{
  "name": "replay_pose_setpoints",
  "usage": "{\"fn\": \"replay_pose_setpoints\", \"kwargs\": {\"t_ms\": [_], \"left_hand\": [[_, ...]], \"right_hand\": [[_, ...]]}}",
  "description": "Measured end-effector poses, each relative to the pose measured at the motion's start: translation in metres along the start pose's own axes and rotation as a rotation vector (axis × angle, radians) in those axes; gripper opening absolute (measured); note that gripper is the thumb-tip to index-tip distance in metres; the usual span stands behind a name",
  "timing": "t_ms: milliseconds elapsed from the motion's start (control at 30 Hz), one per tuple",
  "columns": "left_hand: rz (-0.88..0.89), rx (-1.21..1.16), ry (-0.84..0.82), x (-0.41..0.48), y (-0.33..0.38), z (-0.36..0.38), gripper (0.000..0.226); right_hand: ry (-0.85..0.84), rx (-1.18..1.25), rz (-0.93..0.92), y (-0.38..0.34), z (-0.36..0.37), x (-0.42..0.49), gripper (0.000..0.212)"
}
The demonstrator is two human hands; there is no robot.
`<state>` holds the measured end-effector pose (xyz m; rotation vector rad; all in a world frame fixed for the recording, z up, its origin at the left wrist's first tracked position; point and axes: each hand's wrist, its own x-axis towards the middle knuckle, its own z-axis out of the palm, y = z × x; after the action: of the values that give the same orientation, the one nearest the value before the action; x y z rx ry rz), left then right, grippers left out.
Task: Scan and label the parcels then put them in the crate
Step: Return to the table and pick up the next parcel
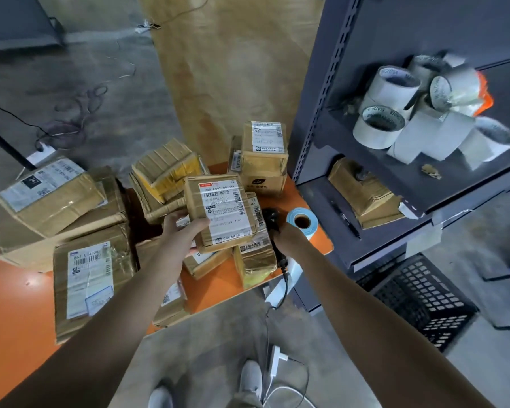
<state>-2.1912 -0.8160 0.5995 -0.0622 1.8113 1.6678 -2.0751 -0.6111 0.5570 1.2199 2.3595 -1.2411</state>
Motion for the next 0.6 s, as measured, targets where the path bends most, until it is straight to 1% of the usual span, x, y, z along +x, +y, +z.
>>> {"fn": "replay_pose_setpoints", "kwargs": {"t_ms": [67, 133, 233, 300, 367, 467, 500, 567, 600], "left_hand": [[0.002, -0.007, 0.006, -0.001, -0.001, 0.001, 0.067], [0.003, -0.014, 0.005, -0.003, -0.002, 0.0, 0.066], [-0.001, -0.014, -0.004, -0.006, -0.003, -0.004, 0.062], [0.001, -0.012, -0.022, -0.007, -0.002, -0.005, 0.062], [0.005, -0.02, -0.043, -0.009, 0.002, -0.008, 0.066], [0.005, -0.011, -0.093, -0.013, 0.013, -0.012, 0.081], [0.007, -0.01, -0.105, -0.013, 0.016, -0.014, 0.077], [0.021, -0.015, -0.124, -0.011, 0.022, -0.017, 0.062], [0.027, -0.017, -0.131, -0.011, 0.025, -0.019, 0.058]], "right_hand": [[-0.043, -0.035, 0.031, 0.004, 0.006, 0.009, 0.043], [-0.048, -0.065, 0.057, 0.009, 0.013, 0.018, 0.042], [-0.035, -0.118, 0.069, 0.01, 0.016, 0.024, 0.038], [-0.004, -0.097, 0.057, 0.004, 0.01, 0.018, 0.036], [0.044, -0.019, 0.036, -0.007, -0.001, 0.004, 0.038], [0.116, 0.04, 0.052, -0.022, -0.023, -0.02, 0.038], [0.136, 0.06, 0.054, -0.026, -0.03, -0.028, 0.035], [0.183, 0.132, 0.025, -0.036, -0.043, -0.046, 0.03], [0.207, 0.167, 0.01, -0.042, -0.048, -0.054, 0.031]]}}
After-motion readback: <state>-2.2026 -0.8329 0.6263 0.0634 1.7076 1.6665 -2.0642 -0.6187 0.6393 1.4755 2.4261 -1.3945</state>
